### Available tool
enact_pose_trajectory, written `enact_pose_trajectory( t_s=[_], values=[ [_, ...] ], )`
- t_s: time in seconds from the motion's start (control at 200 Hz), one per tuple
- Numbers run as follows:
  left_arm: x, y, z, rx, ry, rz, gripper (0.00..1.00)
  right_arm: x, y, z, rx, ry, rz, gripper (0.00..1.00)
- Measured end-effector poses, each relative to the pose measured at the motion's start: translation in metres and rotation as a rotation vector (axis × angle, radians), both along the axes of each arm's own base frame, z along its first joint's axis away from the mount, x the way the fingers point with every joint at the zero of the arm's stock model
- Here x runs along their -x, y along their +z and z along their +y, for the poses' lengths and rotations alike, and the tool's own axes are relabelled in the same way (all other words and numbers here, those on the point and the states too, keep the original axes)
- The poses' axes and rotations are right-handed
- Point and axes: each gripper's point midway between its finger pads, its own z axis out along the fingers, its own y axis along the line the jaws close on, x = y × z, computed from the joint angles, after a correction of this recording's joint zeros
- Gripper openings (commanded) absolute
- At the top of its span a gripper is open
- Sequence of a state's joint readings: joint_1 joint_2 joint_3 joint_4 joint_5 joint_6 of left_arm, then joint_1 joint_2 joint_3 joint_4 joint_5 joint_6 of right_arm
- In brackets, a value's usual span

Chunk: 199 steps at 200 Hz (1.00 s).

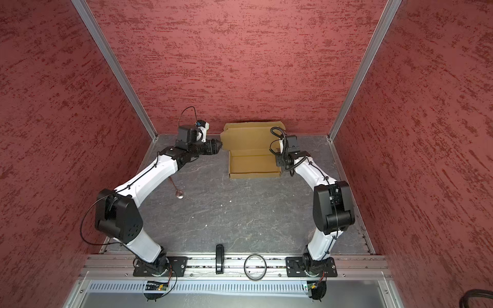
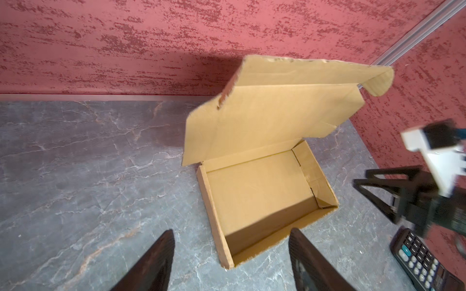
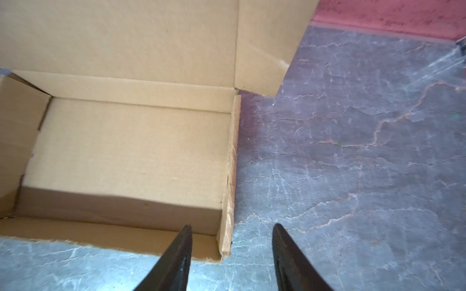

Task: Assemble paper box
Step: Fold the bottom flaps of a flat cardboard box at the center of the table, then fold the lid at the center of the table.

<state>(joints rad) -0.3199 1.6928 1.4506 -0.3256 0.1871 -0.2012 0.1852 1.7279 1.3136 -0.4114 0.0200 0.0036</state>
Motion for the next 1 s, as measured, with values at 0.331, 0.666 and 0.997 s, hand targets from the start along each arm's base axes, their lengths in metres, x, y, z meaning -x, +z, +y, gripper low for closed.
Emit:
enact_pose_trajectory(
  t_s=[0.331, 0.666, 0.997],
  values=[
    [-0.039, -0.047, 0.009, -0.008, -0.035, 0.072, 0.73, -0.006, 0.042, 0.000, -0.083, 0.013, -0.115, 0.55],
    [-0.084, -0.036, 0.008, 0.050, -0.108, -0.024, 0.73, -0.021, 0.060, -0.010, -0.189, 0.012, -0.189, 0.56],
    [-0.108, -0.049, -0.013, 0.086, -0.211, -0.044, 0.62, -0.028, 0.049, -0.014, -0.214, 0.013, -0.171, 0.56]
  ],
)
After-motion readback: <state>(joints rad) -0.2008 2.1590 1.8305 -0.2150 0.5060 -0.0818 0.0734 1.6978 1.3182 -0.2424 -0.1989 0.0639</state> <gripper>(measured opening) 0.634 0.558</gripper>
